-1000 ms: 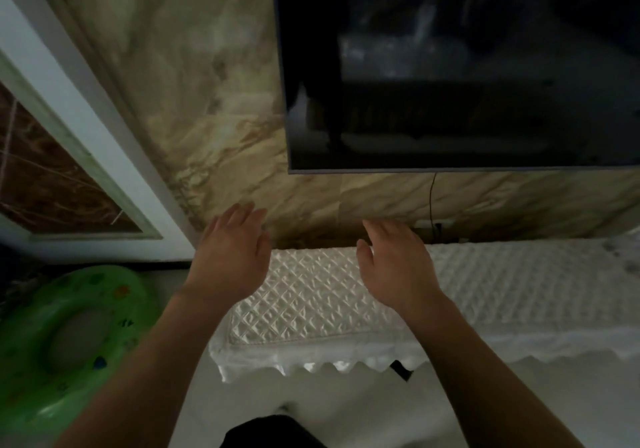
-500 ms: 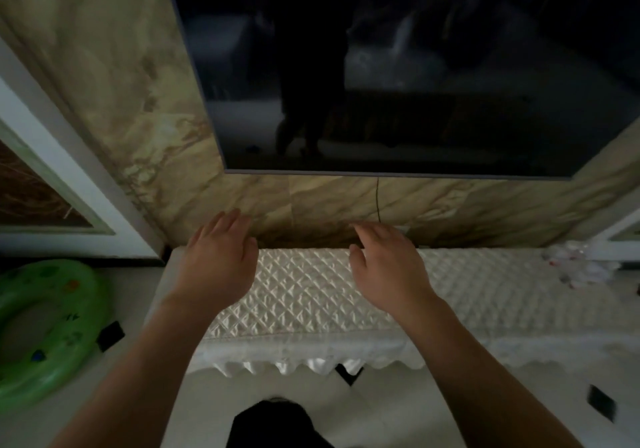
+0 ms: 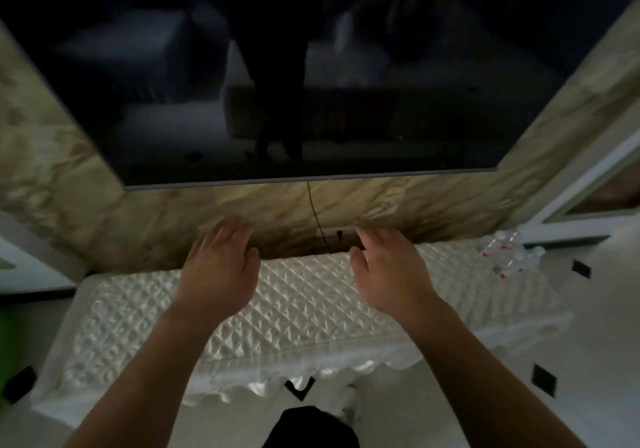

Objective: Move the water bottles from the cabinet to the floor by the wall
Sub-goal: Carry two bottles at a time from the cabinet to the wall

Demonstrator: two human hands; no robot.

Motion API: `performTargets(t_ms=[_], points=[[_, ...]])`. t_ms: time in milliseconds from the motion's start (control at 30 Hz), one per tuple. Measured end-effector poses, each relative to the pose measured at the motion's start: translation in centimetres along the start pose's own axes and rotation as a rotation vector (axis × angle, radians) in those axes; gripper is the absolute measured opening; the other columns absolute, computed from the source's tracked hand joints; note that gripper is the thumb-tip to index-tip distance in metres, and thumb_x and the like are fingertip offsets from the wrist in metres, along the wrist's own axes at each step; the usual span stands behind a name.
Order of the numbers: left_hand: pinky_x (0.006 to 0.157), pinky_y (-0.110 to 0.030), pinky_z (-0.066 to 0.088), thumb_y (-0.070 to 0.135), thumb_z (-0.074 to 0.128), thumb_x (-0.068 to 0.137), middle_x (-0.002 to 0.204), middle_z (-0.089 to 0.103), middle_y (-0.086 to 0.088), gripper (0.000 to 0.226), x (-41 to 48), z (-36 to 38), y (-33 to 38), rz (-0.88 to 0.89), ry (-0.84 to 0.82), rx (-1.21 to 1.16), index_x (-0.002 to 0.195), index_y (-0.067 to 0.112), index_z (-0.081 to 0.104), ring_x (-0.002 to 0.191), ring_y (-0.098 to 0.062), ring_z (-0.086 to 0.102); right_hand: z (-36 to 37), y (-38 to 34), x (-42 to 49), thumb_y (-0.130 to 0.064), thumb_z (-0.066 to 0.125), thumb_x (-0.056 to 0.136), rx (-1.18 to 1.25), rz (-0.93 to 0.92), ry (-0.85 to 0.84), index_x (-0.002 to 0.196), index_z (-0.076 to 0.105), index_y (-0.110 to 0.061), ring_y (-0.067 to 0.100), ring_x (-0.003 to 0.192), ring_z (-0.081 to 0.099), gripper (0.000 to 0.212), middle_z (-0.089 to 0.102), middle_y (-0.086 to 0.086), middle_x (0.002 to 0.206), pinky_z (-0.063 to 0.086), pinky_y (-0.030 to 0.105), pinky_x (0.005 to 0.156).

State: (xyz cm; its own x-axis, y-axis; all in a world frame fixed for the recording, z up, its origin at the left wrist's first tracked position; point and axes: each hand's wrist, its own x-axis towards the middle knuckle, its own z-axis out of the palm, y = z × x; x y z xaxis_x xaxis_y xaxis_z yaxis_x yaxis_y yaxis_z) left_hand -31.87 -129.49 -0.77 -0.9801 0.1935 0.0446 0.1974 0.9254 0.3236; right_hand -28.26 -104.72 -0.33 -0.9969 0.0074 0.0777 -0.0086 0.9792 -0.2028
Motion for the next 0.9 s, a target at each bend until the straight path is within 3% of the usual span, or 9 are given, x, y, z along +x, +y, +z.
performTargets(t_ms=[267,500,767,900], points=[[0.117,-0.047,0.027,0.036,0.034,0.098,0.154,0.038,-0.006,0.050,7.2,4.6,11.6,0.036,-0.032,-0.002,0.144,0.020,0.042,0.142,-0.026,0.032,-2.1,12.9,3.6,-0.037,0.038,0.097,0.016,0.062,-0.021,0.137,0.051,-0.014,0.025,0.120,0.052,0.048,0.059,0.007,0.131,0.042,0.040,0.103],[0.119,-0.046,0.024,0.037,0.034,0.099,0.156,0.035,-0.005,0.050,10.6,6.0,20.0,0.042,-0.054,0.024,0.146,0.021,0.039,0.145,-0.024,0.028,-4.5,21.0,5.5,-0.034,0.041,0.100,0.088,0.083,-0.029,0.141,0.046,-0.014,0.024,0.130,0.044,0.047,0.051,0.006,0.142,0.034,0.038,0.109],[0.117,-0.046,0.027,0.046,0.019,0.092,0.154,0.038,-0.005,0.062,10.4,9.8,31.0,0.010,-0.034,0.031,0.144,0.022,0.042,0.143,-0.023,0.031,-6.4,32.6,4.1,-0.036,0.040,0.099,0.121,0.061,-0.048,0.144,0.043,-0.017,0.024,0.132,0.042,0.049,0.049,0.005,0.144,0.035,0.040,0.110],[0.116,-0.046,0.030,0.039,0.027,0.097,0.151,0.042,-0.005,0.053,8.6,12.3,37.8,-0.021,-0.004,0.008,0.142,0.020,0.046,0.140,-0.024,0.037,-8.0,39.4,1.7,-0.034,0.041,0.099,0.096,0.037,-0.058,0.142,0.044,-0.017,0.023,0.126,0.046,0.046,0.052,0.004,0.138,0.037,0.038,0.105]])
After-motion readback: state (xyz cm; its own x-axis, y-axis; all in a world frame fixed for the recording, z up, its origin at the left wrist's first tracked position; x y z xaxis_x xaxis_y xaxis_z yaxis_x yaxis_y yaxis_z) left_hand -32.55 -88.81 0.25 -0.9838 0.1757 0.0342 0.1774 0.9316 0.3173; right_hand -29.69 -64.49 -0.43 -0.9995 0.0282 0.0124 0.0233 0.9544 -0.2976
